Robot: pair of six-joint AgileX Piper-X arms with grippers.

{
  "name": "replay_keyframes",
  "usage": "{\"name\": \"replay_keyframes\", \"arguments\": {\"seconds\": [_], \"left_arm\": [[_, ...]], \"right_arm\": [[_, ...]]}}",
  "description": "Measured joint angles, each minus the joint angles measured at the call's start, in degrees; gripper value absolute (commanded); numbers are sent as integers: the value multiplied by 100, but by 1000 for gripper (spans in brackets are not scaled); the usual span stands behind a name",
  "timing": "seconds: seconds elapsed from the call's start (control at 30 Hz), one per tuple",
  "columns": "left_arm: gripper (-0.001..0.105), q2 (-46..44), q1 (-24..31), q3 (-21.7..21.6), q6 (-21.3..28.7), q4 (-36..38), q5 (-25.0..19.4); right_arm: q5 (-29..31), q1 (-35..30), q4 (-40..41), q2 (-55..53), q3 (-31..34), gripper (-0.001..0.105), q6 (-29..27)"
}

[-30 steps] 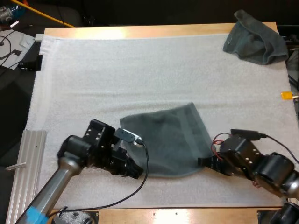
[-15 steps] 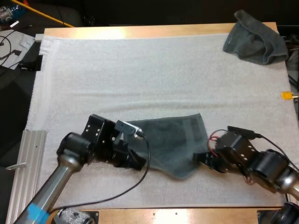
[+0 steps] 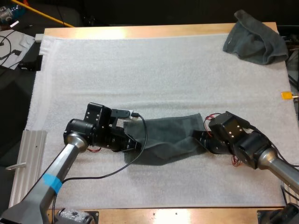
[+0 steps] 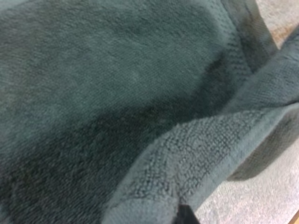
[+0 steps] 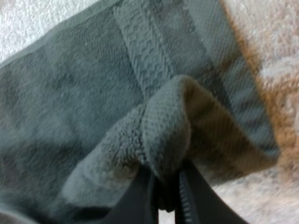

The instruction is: Pick towel from pile, fold and stack

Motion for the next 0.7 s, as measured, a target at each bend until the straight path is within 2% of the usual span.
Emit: {"name": "replay_keyframes", "arguments": {"seconds": [0.3, 0.7], "left_arm": [[0, 267, 264, 0, -57, -290, -197], [0, 472, 330, 0, -108, -541, -499]], "right_arm": [[-286, -402, -325, 470, 0, 0, 132], [-291, -495, -671, 814, 0, 0, 256]]}}
